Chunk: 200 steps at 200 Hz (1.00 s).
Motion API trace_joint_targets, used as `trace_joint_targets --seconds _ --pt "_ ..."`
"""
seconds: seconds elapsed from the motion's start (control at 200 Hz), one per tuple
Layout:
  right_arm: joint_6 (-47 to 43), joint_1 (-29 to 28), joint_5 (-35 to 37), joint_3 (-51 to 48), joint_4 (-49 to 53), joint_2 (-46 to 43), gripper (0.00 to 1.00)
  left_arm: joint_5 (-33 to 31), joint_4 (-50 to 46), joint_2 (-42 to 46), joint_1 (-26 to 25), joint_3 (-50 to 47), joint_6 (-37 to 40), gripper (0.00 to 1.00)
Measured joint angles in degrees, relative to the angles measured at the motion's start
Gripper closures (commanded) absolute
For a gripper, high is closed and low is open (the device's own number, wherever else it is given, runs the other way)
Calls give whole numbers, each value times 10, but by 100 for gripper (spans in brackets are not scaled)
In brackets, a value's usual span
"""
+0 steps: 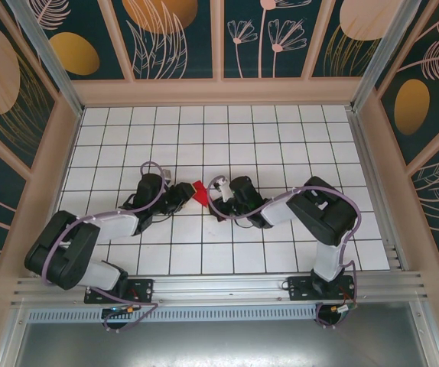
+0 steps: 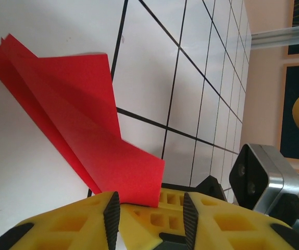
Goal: Fold a paper plane with a square sheet of paper (pick it up from the middle)
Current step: Fold the wing for the fifth time at the center of the table.
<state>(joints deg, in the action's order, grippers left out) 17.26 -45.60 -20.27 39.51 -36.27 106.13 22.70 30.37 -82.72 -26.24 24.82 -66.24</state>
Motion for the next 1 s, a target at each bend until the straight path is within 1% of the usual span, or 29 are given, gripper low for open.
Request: trace_joint_targets --seconds 0.17,0.225,0.44,0.686,1.001 --pt "36 7 -23 0 -12 0 97 12 31 -26 -4 -1 -7 68" --pt "47 10 -29 0 -14 1 98 14 38 -31 -6 -1 -9 69" --pt "76 17 -49 0 -21 11 99 29 71 -63 -13 -1 -14 72" --pt "93 19 -65 2 -21 18 100 39 100 -91 -20 -1 -18 73" --pt "112 25 -83 12 -17 28 100 39 109 -113 -20 -1 -20 75"
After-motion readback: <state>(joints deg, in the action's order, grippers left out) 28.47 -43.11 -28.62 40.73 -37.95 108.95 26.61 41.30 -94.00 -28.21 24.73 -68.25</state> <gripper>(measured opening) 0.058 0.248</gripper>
